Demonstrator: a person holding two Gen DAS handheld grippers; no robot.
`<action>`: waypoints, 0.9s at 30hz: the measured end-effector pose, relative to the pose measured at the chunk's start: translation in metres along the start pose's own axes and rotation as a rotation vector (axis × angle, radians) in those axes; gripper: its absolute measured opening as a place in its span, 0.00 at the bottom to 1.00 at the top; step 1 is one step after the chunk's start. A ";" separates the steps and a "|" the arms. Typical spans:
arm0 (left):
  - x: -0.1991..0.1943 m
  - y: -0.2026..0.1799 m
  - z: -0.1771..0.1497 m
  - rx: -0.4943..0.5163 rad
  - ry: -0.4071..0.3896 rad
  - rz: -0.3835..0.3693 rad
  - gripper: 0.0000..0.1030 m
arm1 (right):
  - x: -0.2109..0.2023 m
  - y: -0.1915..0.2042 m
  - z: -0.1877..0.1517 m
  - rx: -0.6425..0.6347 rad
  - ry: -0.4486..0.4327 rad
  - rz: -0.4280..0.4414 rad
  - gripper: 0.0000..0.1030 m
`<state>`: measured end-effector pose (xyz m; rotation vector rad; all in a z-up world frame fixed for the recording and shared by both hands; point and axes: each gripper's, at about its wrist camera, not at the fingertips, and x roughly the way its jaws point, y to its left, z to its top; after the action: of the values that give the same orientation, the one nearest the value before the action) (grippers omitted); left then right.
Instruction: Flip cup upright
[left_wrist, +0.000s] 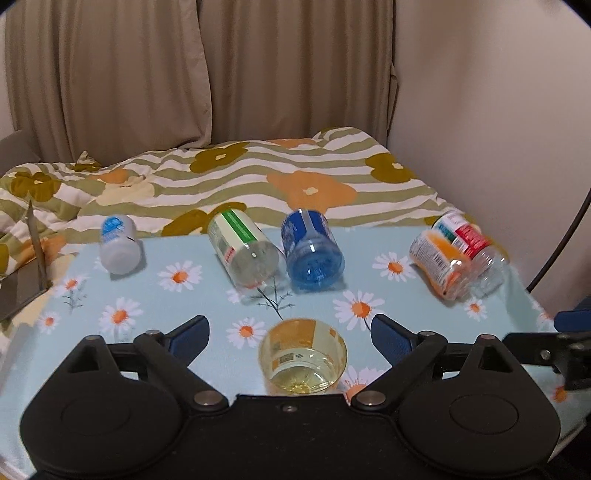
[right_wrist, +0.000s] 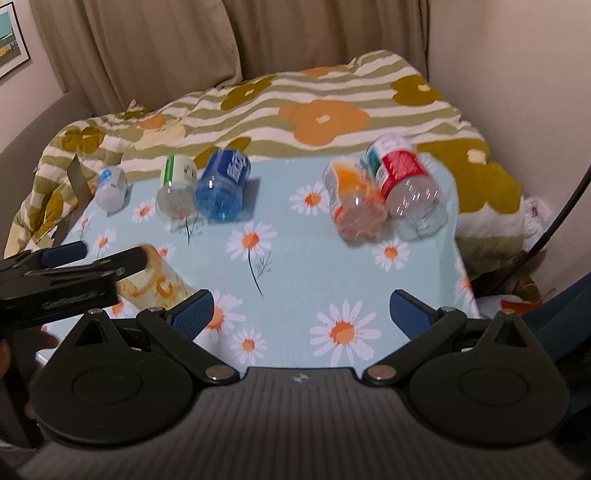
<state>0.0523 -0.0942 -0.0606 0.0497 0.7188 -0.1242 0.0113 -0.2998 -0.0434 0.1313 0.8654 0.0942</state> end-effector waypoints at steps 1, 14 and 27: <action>-0.007 0.003 0.004 -0.004 0.006 0.000 0.95 | -0.005 0.003 0.004 -0.004 0.009 -0.009 1.00; -0.069 0.052 0.013 -0.037 0.139 0.025 1.00 | -0.043 0.048 0.010 -0.048 0.021 -0.095 1.00; -0.073 0.070 -0.001 -0.032 0.160 0.036 1.00 | -0.040 0.066 -0.011 -0.027 0.057 -0.140 1.00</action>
<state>0.0063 -0.0177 -0.0135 0.0426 0.8789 -0.0743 -0.0247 -0.2392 -0.0100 0.0425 0.9275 -0.0215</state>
